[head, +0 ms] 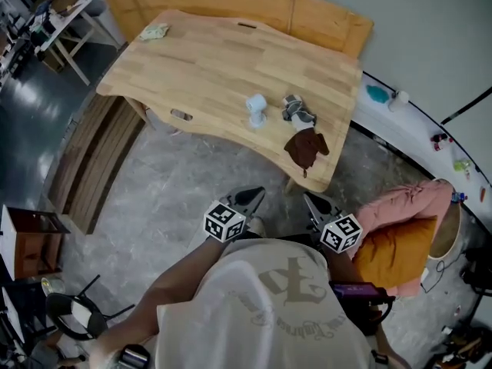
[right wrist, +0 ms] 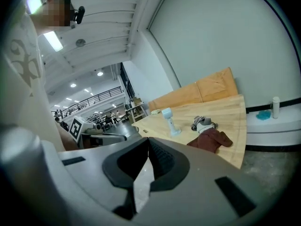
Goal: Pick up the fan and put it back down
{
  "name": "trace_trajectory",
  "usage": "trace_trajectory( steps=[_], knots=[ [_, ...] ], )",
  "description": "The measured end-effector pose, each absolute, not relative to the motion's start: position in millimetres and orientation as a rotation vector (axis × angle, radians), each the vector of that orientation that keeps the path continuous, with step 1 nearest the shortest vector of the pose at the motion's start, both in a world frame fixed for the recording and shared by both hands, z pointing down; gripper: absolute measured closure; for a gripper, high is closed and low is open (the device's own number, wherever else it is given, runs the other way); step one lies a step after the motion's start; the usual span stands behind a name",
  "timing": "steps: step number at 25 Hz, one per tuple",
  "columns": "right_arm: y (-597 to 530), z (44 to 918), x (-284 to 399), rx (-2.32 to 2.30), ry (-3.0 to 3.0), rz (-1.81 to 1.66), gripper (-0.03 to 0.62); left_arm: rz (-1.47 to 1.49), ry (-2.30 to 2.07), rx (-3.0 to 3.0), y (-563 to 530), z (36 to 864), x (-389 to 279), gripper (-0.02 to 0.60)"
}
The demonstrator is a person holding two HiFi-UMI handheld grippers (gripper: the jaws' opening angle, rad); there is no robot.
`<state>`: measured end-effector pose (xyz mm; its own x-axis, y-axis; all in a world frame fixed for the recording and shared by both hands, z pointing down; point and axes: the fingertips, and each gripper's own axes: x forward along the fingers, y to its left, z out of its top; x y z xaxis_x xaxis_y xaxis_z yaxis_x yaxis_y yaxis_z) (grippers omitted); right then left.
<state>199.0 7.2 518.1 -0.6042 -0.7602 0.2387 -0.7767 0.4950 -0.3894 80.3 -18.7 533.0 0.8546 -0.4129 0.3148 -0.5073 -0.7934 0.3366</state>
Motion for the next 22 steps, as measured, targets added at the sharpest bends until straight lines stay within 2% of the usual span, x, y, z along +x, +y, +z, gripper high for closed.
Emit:
trace_trajectory(
  steps=[22],
  knots=[
    [-101.1, 529.9, 122.0, 1.045, -2.734, 0.674, 0.58, 0.217, -1.087, 2.466, -63.3, 538.1, -24.3, 0.571]
  ],
)
